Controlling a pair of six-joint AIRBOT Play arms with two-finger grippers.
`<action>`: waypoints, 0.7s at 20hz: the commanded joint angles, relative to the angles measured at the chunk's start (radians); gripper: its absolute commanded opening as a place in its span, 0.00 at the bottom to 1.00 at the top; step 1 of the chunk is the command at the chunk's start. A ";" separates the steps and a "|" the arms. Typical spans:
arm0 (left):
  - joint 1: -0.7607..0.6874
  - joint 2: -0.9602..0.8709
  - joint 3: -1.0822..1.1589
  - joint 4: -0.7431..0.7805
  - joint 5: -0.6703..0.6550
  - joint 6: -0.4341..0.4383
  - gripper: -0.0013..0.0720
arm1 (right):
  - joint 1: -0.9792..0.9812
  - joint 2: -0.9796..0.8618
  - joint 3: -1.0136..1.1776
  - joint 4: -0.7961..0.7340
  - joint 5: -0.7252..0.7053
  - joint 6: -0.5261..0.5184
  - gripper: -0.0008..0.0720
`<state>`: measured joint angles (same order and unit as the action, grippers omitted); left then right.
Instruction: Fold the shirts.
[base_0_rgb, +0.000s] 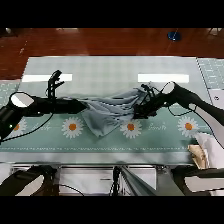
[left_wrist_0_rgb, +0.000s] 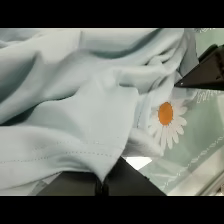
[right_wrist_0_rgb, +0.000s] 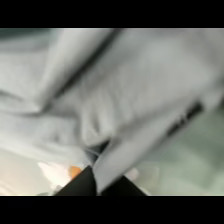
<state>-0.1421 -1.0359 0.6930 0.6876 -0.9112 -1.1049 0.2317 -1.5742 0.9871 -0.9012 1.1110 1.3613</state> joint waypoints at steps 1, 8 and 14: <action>0.000 0.000 0.001 0.001 0.050 0.021 0.04 | 0.071 -0.017 0.000 0.010 -0.088 0.013 0.05; 0.000 0.001 0.002 0.000 0.114 0.065 0.04 | 0.070 0.163 0.001 -0.056 -0.061 -0.012 0.05; 0.000 0.001 0.002 0.000 0.292 0.065 0.04 | 0.071 0.235 0.001 -0.065 -0.022 0.026 0.05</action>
<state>-0.1421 -1.0359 0.6937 0.6872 -0.7170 -1.0447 0.3012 -1.3666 0.9871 -0.9596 1.0599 1.3705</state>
